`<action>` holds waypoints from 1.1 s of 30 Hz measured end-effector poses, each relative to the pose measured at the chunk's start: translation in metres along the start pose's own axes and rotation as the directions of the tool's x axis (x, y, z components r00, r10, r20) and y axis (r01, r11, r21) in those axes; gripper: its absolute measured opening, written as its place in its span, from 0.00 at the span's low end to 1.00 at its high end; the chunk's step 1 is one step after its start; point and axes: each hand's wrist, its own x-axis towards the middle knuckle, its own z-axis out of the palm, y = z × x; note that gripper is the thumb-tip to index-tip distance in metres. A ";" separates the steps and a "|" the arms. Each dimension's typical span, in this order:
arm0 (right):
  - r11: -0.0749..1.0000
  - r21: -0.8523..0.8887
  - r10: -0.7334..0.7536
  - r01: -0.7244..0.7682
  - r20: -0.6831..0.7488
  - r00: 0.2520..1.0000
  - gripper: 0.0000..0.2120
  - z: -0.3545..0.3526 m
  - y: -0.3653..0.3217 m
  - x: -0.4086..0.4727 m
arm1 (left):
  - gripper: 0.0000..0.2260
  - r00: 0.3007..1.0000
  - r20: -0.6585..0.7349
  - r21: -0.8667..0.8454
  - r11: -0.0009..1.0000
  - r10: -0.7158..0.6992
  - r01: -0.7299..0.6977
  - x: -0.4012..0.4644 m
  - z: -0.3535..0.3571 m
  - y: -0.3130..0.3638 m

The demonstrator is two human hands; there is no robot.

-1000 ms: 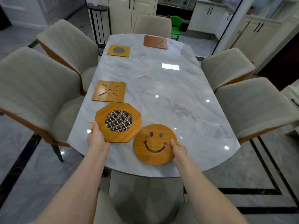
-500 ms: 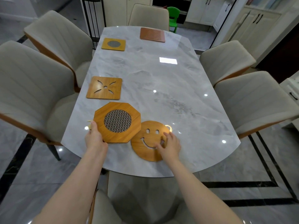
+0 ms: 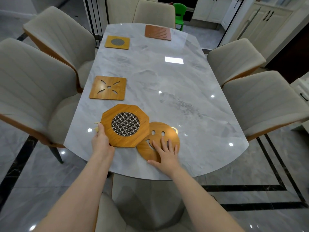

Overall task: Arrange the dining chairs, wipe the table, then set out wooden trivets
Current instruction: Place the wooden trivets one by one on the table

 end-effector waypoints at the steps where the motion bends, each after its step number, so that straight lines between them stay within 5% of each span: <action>1: 1.000 -0.001 0.001 -0.001 0.004 1.000 0.38 0.000 -0.001 -0.001 | 0.19 1.000 0.011 -0.003 1.000 0.003 -0.003 0.000 -0.001 -0.001; 33: 0.999 -0.048 0.001 0.000 0.036 0.999 0.35 0.001 -0.001 -0.008 | 0.18 1.000 0.005 -0.044 0.999 0.013 -0.013 -0.006 -0.009 0.002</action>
